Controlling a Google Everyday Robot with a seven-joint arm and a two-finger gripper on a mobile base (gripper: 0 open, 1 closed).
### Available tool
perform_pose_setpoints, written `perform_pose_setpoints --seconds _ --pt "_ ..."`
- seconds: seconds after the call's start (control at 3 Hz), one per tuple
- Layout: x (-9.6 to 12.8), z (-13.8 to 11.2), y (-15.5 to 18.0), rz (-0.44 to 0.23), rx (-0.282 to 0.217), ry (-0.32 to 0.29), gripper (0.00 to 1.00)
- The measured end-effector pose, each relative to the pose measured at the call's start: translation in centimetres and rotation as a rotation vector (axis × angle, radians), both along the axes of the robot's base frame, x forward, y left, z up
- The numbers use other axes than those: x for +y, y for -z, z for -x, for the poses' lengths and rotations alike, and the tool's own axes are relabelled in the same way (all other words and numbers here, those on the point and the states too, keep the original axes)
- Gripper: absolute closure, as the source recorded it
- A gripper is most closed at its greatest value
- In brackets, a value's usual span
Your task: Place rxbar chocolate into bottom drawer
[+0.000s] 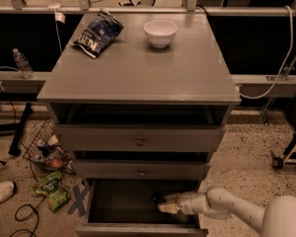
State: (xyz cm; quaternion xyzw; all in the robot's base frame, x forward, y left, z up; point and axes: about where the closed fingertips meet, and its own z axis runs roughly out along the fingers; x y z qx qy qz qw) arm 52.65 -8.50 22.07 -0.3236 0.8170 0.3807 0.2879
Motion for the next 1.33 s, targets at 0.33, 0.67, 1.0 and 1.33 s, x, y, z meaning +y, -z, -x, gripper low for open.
perform_pose_setpoints --seconds 0.33,0.67,1.0,1.33 --pt "0.3 0.1 0.1 -0.003 0.002 -0.004 0.01" --pt "0.4 0.1 0.1 -0.003 0.003 -0.005 0.0" --pt "-2.0 1.3 -2.0 0.038 -0.025 0.047 0.0" --pt "-6.3 2.9 -4.0 0.054 -0.066 0.153 0.0"
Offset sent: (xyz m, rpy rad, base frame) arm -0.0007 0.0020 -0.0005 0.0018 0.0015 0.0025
